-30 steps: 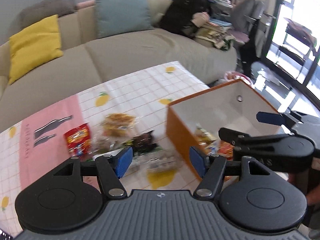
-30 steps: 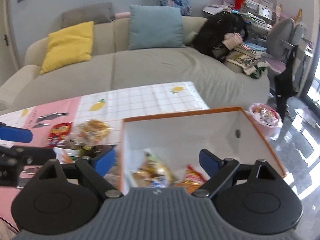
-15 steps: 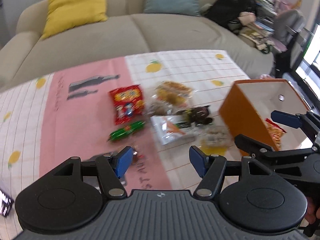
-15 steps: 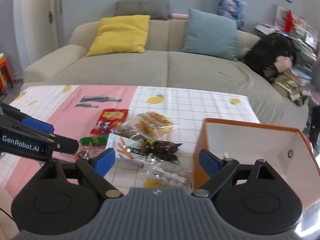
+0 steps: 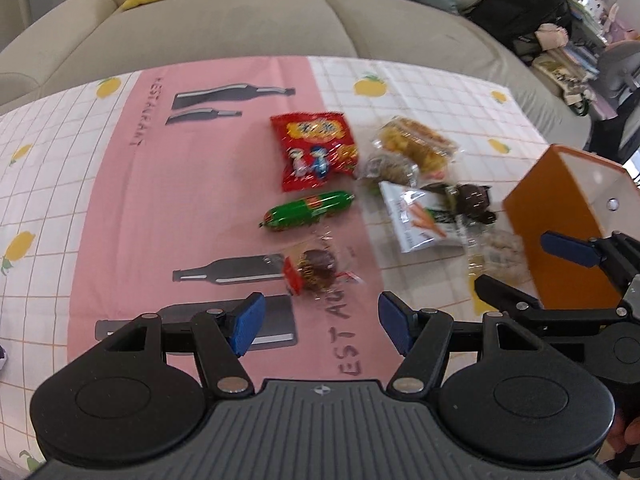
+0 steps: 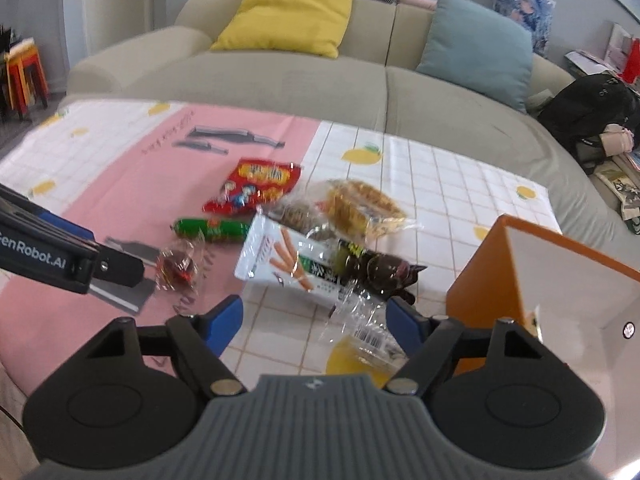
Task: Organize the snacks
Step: 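Grasp the wrapped date with the left tool while the right tool grasps the clear bag of white balls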
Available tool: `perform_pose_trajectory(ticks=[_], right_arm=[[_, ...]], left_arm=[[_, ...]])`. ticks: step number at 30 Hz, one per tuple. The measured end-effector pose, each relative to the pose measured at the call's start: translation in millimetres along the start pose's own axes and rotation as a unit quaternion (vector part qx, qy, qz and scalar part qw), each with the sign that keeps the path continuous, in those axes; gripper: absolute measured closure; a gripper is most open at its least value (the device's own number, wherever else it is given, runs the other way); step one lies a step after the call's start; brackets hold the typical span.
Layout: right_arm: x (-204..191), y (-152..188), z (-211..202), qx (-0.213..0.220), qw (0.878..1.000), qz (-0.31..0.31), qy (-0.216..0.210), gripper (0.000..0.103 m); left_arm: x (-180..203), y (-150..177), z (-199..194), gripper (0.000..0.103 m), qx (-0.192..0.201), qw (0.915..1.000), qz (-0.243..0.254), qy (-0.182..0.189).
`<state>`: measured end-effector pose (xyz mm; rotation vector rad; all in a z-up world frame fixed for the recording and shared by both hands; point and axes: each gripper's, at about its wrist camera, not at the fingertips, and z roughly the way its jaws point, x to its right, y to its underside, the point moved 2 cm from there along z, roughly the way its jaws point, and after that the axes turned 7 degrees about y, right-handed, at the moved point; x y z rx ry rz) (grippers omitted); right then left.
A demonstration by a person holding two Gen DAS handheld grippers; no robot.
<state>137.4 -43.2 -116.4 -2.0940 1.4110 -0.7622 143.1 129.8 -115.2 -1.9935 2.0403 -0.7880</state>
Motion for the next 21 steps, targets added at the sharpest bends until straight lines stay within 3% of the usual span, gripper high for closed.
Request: perform_pose_trajectory(ticks=[6, 13, 21], right_arm=[[-6, 11, 28, -0.027, 0.999, -0.025, 0.031, 0.026], [-8, 28, 41, -0.026, 0.995, -0.027, 0.091, 0.025], [-1, 30, 71, -0.056, 0.992, -0.009, 0.108, 0.011]], left_arm=[[-8, 1, 20, 0.027, 0.006, 0.9996, -0.026, 0.006], [-3, -2, 42, 0.024, 0.008, 0.9996, -0.028, -0.003], [-9, -9, 64, 0.023, 0.009, 0.9978, -0.065, -0.007]])
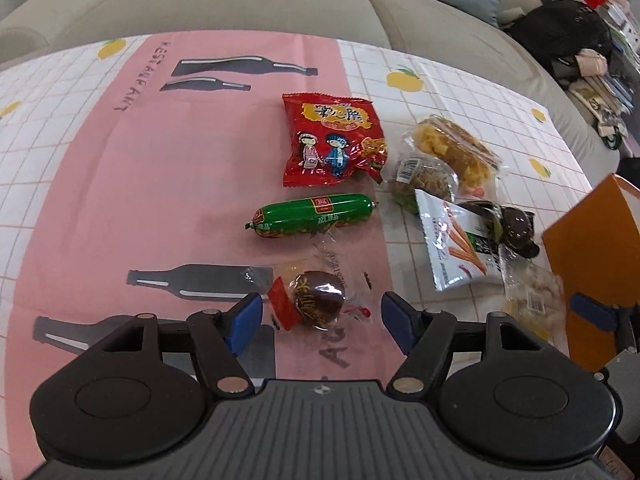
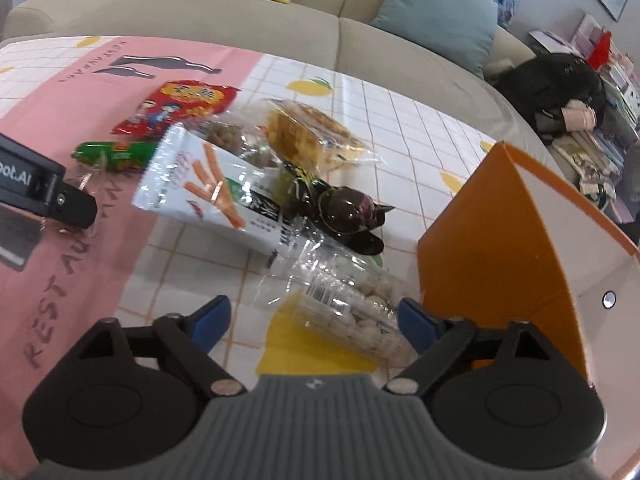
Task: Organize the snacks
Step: 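Grasp the wrapped date with the left tool while the right tool grasps the clear bag of white balls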
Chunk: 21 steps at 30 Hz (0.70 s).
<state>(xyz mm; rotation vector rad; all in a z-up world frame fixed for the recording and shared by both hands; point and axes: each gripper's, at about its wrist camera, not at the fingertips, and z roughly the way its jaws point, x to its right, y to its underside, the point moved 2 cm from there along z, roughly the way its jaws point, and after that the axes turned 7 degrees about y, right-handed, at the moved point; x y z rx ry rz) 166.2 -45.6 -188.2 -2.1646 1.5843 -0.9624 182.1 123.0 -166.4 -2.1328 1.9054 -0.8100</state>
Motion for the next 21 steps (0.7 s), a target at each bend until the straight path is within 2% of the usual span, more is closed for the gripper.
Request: perform_pose_trajectory(ticks=[3, 7, 9, 13, 16, 18, 21], right_arm=[[1, -1, 9, -0.009, 1.000, 0.007, 0.013, 0.009], [5, 0, 15, -0.015, 0.999, 0.034, 0.005, 0.010], [5, 0, 16, -0.014, 0.999, 0.044, 0.000, 0.015], [3, 0, 13, -0.006, 0.999, 0.044, -0.002, 0.026], [-3, 1, 6, 0.010, 1.000, 0.026, -0.004, 0.047], [-9, 1, -1, 0.025, 1.000, 0.012, -0.005, 0.070], [-14, 2, -8, 0.033, 0.999, -0.002, -0.002, 0.082]], left_arm=[[0, -1, 6, 0.023, 0.002, 1.0000, -0.004, -0.001], [2, -3, 8, 0.026, 0.007, 1.0000, -0.002, -0.003], [2, -4, 9, 0.033, 0.006, 1.0000, -0.003, 0.000], [3, -3, 10, 0.037, 0.008, 1.0000, -0.002, 0.002], [4, -2, 9, 0.042, 0.007, 1.0000, -0.001, 0.004], [4, -2, 8, 0.048, 0.004, 1.0000, 0.000, 0.003], [4, 0, 4, 0.053, -0.002, 1.0000, 0.000, 0.000]])
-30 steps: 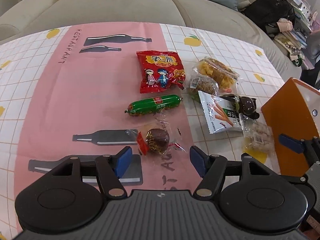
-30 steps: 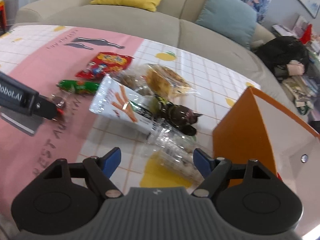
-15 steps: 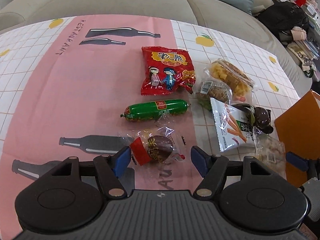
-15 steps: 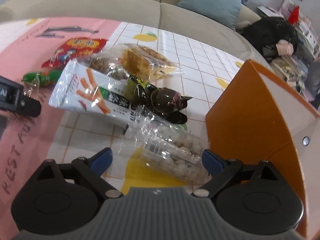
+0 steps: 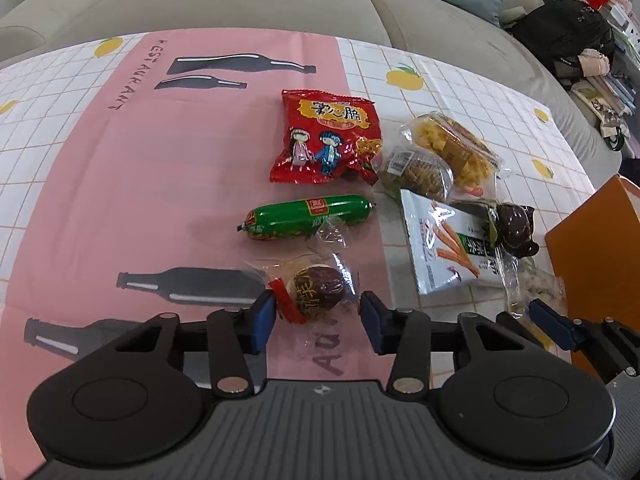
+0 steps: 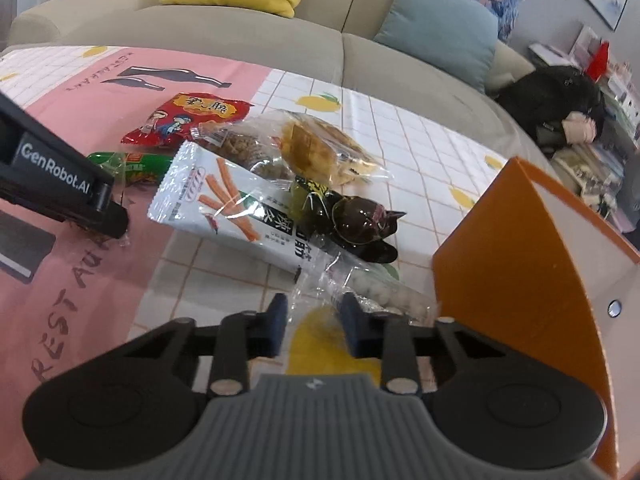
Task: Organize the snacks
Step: 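Grasp the wrapped date with the left tool while the right tool grasps the clear bag of white balls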
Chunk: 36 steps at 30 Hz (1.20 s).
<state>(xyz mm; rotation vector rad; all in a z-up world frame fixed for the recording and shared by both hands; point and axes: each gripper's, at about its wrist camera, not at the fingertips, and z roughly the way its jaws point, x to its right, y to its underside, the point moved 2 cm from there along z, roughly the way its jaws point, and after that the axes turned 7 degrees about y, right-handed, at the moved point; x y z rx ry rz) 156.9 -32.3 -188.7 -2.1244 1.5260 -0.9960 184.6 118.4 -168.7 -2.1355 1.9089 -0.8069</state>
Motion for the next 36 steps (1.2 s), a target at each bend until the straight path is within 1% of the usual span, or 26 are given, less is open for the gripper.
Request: perform_pose_trajectory(ticks=[2, 5, 11, 14, 15, 17, 19, 20, 22, 23, 24, 26, 27, 28, 30, 31, 32, 34, 36], right_arm=[[1, 1, -2, 0.001, 1.000, 0.001, -0.003, 0.089], [2, 1, -8, 0.001, 1.000, 0.001, -0.016, 0.095], [-5, 7, -27, 0.001, 0.998, -0.016, -0.063, 0.096], [-10, 8, -34, -0.007, 0.995, -0.005, -0.099, 0.096], [-11, 9, -35, -0.007, 0.993, -0.001, -0.119, 0.095], [-14, 8, -35, -0.005, 0.990, 0.004, -0.143, 0.095], [-17, 6, -34, 0.003, 0.988, 0.001, -0.153, 0.090], [-18, 6, -33, 0.004, 0.987, 0.000, -0.161, 0.084], [-18, 3, -34, 0.006, 0.985, -0.009, -0.174, 0.081], [-17, 2, -35, 0.010, 0.984, -0.015, -0.178, 0.076], [-15, 2, -38, 0.016, 0.983, -0.024, -0.180, 0.065], [-12, 1, -41, 0.029, 0.982, -0.051, -0.179, 0.051], [-10, 0, -40, 0.031, 0.981, -0.072, -0.176, 0.048], [-7, 0, -37, 0.031, 0.980, -0.092, -0.175, 0.047], [-3, 1, -30, 0.024, 0.976, -0.139, -0.167, 0.037], [-1, 1, -25, 0.018, 0.973, -0.162, -0.165, 0.037], [0, 1, -22, 0.017, 0.971, -0.178, -0.161, 0.035], [2, 1, -16, 0.020, 0.966, -0.208, -0.149, 0.028], [5, 0, -12, 0.020, 0.964, -0.220, -0.148, 0.023]], left_arm=[[0, 3, -3, 0.054, -0.004, 1.0000, -0.002, 0.004], [3, 11, -8, 0.055, -0.016, 0.9998, 0.003, 0.008], [10, 30, -22, 0.055, -0.041, 0.9988, 0.011, 0.021], [9, 39, -29, 0.055, -0.050, 0.9984, 0.003, 0.025], [7, 41, -31, 0.055, -0.052, 0.9984, -0.002, 0.023], [3, 43, -34, 0.055, -0.053, 0.9984, -0.010, 0.018], [-1, 44, -37, 0.055, -0.051, 0.9985, -0.017, 0.011], [-2, 44, -38, 0.055, -0.052, 0.9984, -0.019, 0.011], [-1, 43, -38, 0.055, -0.052, 0.9983, -0.019, 0.015], [-1, 44, -38, 0.055, -0.053, 0.9983, -0.018, 0.018], [-1, 45, -38, 0.055, -0.053, 0.9983, -0.018, 0.018], [-1, 46, -38, 0.055, -0.054, 0.9983, -0.016, 0.015], [-1, 47, -38, 0.055, -0.055, 0.9982, -0.016, 0.014], [-1, 47, -38, 0.055, -0.056, 0.9982, -0.018, 0.015], [0, 48, -38, 0.055, -0.055, 0.9981, -0.018, 0.019], [1, 48, -38, 0.055, -0.054, 0.9982, -0.016, 0.021], [2, 48, -38, 0.055, -0.054, 0.9982, -0.015, 0.022], [3, 48, -38, 0.055, -0.054, 0.9982, -0.012, 0.023], [3, 48, -37, 0.055, -0.056, 0.9981, -0.011, 0.022]])
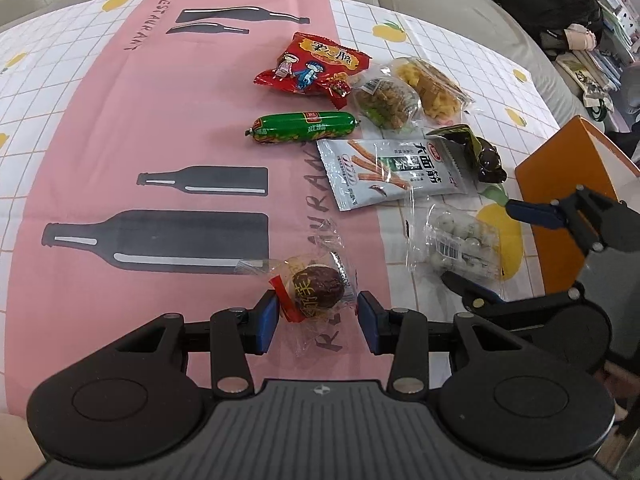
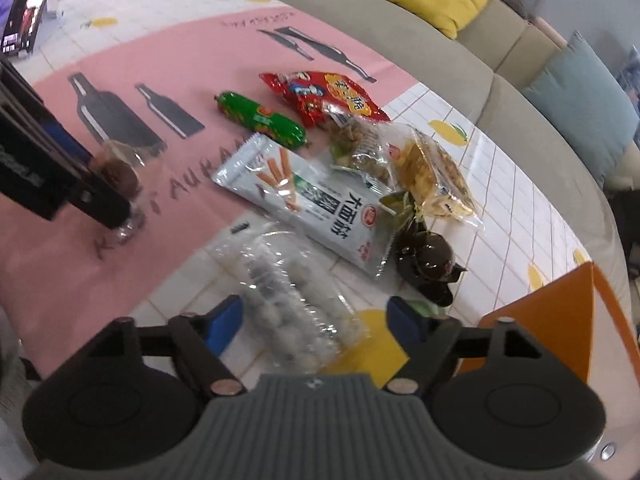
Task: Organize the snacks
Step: 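Grasp the wrapped date with the left tool while the right tool grasps the clear bag of white balls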
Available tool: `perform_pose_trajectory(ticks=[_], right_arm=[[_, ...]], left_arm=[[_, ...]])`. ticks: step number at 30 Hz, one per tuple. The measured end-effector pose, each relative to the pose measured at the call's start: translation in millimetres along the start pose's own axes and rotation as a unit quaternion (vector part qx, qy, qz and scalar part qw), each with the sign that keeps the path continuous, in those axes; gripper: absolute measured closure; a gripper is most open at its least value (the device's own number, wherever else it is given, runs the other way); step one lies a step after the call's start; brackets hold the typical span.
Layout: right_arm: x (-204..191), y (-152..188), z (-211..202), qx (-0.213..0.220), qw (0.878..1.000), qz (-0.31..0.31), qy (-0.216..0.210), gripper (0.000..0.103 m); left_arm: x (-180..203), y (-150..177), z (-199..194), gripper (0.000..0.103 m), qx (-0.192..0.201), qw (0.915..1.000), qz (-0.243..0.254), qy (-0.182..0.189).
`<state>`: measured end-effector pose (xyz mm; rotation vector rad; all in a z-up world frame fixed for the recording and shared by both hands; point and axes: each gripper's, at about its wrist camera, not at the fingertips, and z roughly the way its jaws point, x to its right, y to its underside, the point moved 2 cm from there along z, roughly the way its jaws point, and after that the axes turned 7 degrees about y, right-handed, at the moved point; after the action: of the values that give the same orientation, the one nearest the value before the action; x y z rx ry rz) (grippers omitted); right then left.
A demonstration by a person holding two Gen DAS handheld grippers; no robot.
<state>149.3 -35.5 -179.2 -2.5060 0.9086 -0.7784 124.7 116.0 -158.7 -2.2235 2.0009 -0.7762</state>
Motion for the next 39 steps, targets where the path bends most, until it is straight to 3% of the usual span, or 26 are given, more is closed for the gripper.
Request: perform_pose_trajectory(ticks=[7, 12, 17, 22, 25, 31, 39], right_arm=[[7, -5, 18, -0.017, 0.997, 0.054, -0.047, 0.019], [20, -5, 34, -0.045, 0.984, 0.147, -0.095, 0.013], [12, -4, 28, -0.047, 0.983, 0.156, -0.087, 0.020], [3, 2, 14, -0.085, 0.977, 0.181, -0.075, 0.027], [-3, 6, 4, -0.091, 0.975, 0.194, -0.066, 0.041], [-10, 12, -6, -0.089, 0.971, 0.215, -0.050, 0.047], [-3, 19, -10, -0.091, 0.960, 0.258, -0.055, 0.050]], left_arm=[[-2, 0, -1, 0.055, 0.000, 1.0000, -0.003, 0.001], [-3, 1, 0, 0.056, 0.000, 1.0000, -0.008, 0.004], [-5, 0, 0, 0.056, 0.002, 0.9997, -0.023, 0.009], [-8, -1, 2, 0.053, 0.002, 0.9988, -0.045, 0.019], [-10, -1, 3, 0.053, 0.004, 0.9981, -0.056, 0.024], [-13, -1, 11, 0.055, 0.000, 0.9956, -0.084, 0.042], [-10, -1, 7, 0.063, 0.016, 0.9962, -0.077, 0.036]])
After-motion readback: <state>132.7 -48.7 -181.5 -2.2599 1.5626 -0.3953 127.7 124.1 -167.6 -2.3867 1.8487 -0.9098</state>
